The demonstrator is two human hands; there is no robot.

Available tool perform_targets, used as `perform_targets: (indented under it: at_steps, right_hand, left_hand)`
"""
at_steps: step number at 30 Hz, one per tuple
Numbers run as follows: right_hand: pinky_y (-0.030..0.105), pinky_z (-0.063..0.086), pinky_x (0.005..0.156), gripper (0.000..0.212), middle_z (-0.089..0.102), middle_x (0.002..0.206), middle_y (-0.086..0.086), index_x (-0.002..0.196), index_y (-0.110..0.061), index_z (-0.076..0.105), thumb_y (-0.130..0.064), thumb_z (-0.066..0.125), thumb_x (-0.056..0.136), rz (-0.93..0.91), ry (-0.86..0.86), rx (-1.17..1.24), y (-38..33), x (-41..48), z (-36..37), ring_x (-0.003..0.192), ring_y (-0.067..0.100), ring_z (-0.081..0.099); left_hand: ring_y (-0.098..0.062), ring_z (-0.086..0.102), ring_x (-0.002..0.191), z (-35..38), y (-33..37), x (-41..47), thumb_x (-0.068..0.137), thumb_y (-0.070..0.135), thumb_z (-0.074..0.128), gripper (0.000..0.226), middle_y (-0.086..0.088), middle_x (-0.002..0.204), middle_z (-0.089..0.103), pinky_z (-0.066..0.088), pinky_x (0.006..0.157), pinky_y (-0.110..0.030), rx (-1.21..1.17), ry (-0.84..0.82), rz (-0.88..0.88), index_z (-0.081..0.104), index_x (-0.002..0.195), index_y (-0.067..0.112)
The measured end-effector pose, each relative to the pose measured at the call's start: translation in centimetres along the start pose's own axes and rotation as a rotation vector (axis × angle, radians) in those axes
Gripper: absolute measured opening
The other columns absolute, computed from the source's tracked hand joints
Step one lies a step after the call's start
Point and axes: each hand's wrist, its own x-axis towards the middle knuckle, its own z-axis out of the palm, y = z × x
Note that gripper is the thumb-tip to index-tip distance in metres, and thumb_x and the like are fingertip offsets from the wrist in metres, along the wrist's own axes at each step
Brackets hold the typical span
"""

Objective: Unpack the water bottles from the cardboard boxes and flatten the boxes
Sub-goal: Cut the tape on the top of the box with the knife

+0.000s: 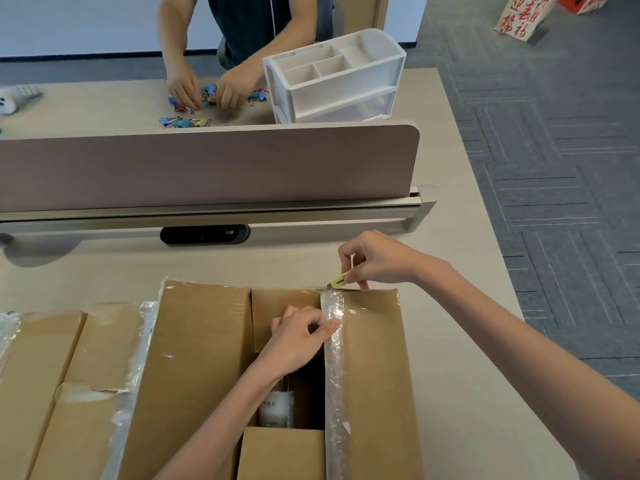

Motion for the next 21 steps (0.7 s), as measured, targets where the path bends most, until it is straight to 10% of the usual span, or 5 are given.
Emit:
perform_targets:
  at_steps: [7, 21]
  right_hand:
    - [0.025, 0.038, 0.061, 0.011, 0.068, 0.057, -0.009, 0.071, -0.02, 0.061, -0.022, 0.067, 0.08, 0.015, -0.088, -0.295, 0.3, -0.3, -0.2, 0.064, -0.005, 0.056]
    - [0.025, 0.033, 0.048, 0.02, 0.068, 0.06, 0.009, 0.089, -0.016, 0.051, -0.002, 0.052, 0.075, 0.148, 0.62, 0.531, 6.3, -5.3, 2.1, 0.051, 0.013, 0.046]
  left_hand:
    - [-0.013, 0.039, 0.111, -0.2, 0.1, 0.1, 0.1, 0.043, 0.047, 0.038, 0.015, 0.084, 0.048, 0.018, 0.093, -0.03, 0.023, -0.024, -0.001, 0.04, 0.067, 0.027]
    - [-0.012, 0.039, 0.117, 0.4, -1.2, 0.3, 0.099, 0.047, 0.043, 0.048, 0.005, 0.112, 0.061, 0.015, 0.095, -0.03, -0.047, 0.004, 0.038, 0.061, 0.098, 0.002]
